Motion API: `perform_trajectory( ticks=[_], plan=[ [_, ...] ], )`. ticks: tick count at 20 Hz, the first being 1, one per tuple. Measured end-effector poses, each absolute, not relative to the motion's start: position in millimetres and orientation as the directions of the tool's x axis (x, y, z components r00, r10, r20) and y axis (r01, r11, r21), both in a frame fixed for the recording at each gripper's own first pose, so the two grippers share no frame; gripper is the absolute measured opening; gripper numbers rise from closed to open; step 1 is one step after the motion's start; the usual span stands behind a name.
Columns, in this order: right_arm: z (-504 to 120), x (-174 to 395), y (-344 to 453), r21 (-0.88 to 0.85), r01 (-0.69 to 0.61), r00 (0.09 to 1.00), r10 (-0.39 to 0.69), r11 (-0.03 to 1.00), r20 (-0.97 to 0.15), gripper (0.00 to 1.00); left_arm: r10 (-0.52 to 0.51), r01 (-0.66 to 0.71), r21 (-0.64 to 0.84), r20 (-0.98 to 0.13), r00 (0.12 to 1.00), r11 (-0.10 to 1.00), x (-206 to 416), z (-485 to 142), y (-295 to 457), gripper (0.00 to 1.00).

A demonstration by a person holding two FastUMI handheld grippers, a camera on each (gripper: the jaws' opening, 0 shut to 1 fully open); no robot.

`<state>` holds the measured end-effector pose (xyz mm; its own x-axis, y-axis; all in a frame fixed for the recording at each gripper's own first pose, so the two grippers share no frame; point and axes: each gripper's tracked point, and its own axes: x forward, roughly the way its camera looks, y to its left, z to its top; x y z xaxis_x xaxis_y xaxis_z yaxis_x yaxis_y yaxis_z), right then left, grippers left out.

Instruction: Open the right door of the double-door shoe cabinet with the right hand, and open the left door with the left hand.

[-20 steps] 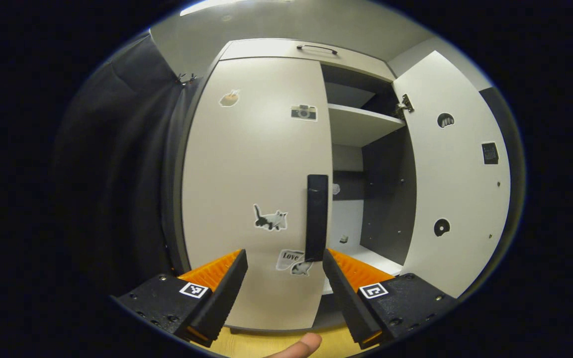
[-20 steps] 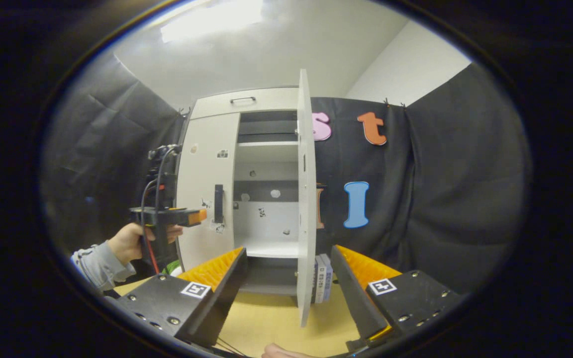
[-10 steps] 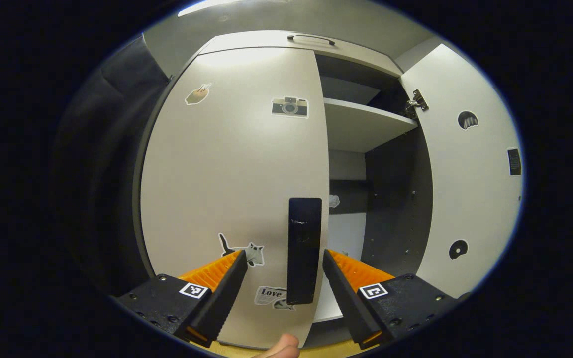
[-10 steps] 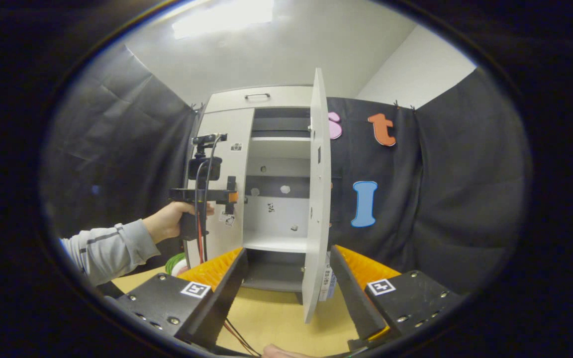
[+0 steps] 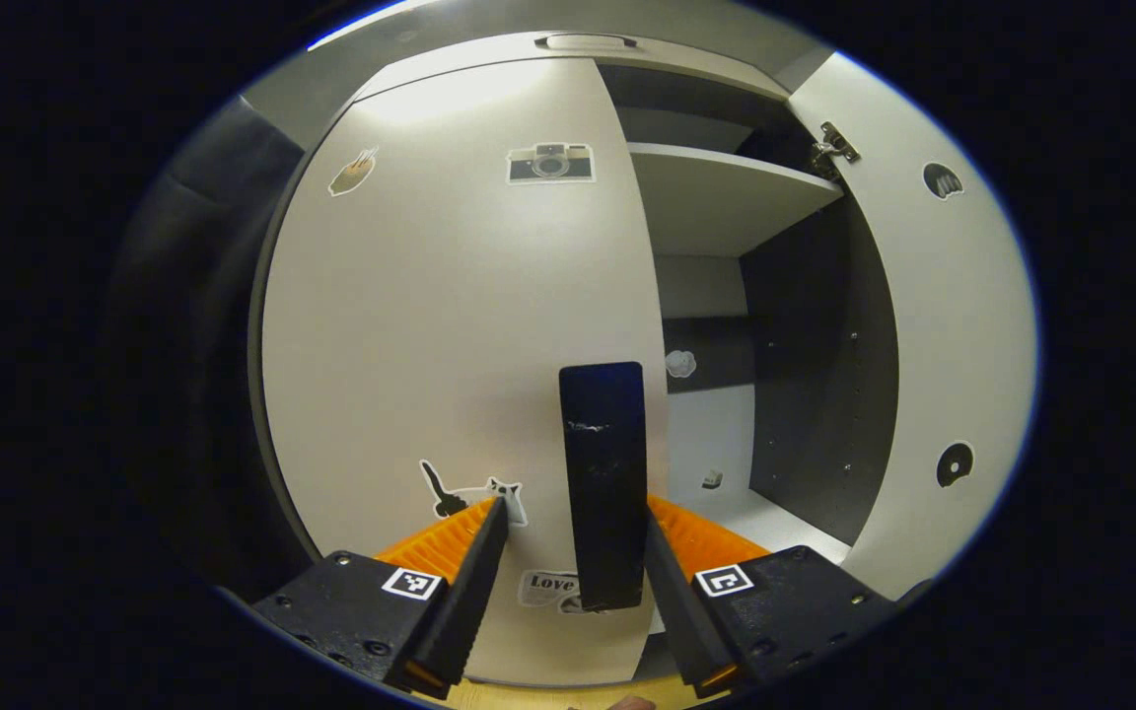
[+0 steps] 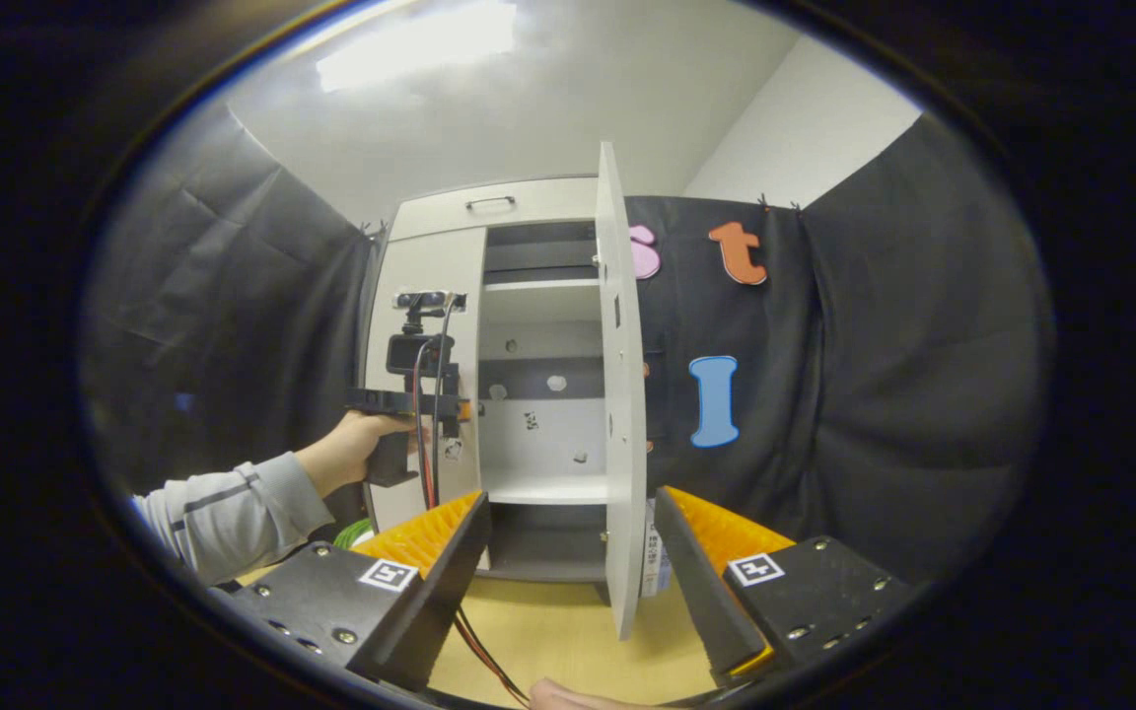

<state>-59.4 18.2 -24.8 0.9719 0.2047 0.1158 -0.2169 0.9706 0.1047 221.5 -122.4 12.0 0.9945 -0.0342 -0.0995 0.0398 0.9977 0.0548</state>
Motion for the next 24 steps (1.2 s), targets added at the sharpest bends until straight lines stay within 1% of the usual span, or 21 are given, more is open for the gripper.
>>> perform_trajectory(
  ticks=[1,2,4,6,9,10,11,12,13,14,18,19,20,24],
  plan=[
    [-25,-59,17,0.099,-0.21,0.974,0.198,0.973,0.113,0.98,-0.047,0.053,0.056,-0.109,0.993,0.997,222,11,-128,0.72],
    [-24,-60,17,0.102,-0.2,0.976,0.189,0.974,0.113,0.98,-0.075,0.081,0.049,-0.118,0.99,0.995,218,9,-137,0.64],
    [-27,-61,19,0.106,-0.205,0.975,0.194,0.973,0.107,1.0,-0.08,0.084,0.031,-0.116,0.99,0.996,219,9,-137,0.33],
    [-31,-59,21,0.129,-0.224,0.972,0.213,0.966,0.098,0.98,-0.111,0.114,0.015,-0.133,0.985,0.993,218,7,-137,0.32],
    [-34,-56,20,0.139,-0.244,0.969,0.235,0.96,0.08,0.98,-0.152,0.149,-0.03,-0.137,0.979,0.988,211,6,-136,0.31],
    [-35,-57,19,0.138,-0.24,0.97,0.232,0.961,0.069,0.98,-0.164,0.161,-0.031,-0.137,0.977,0.987,207,7,-136,0.31],
    [-37,-59,18,0.143,-0.225,0.974,0.219,0.964,0.054,0.98,-0.175,0.172,-0.031,-0.147,0.974,0.985,205,6,-135,0.28],
    [-36,-60,16,0.145,-0.207,0.978,0.202,0.968,0.047,1.0,-0.187,0.184,-0.033,-0.162,0.969,0.982,198,6,-135,0.28],
    [-36,-59,15,0.138,-0.194,0.981,0.19,0.971,0.047,0.99,-0.196,0.192,-0.042,-0.164,0.967,0.98,192,7,-133,0.27],
    [-35,-59,15,0.13,-0.191,0.981,0.186,0.973,0.05,0.98,-0.203,0.198,-0.046,-0.172,0.964,0.979,185,7,-131,0.28],
    [-34,-56,16,0.13,-0.193,0.981,0.187,0.972,0.056,0.99,-0.213,0.207,-0.055,-0.178,0.961,0.977,159,9,-122,0.28],
    [-34,-56,16,0.135,-0.186,0.982,0.18,0.973,0.056,0.96,-0.214,0.208,-0.051,-0.176,0.961,0.977,152,10,-119,0.28],
    [-32,-55,16,0.139,-0.183,0.982,0.175,0.973,0.064,0.99,-0.215,0.21,-0.051,-0.177,0.96,0.976,145,10,-116,0.28],
    [-33,-52,17,0.121,-0.199,0.979,0.192,0.973,0.068,0.99,-0.227,0.22,-0.056,-0.163,0.96,0.974,121,14,-104,0.28]
  ],
)
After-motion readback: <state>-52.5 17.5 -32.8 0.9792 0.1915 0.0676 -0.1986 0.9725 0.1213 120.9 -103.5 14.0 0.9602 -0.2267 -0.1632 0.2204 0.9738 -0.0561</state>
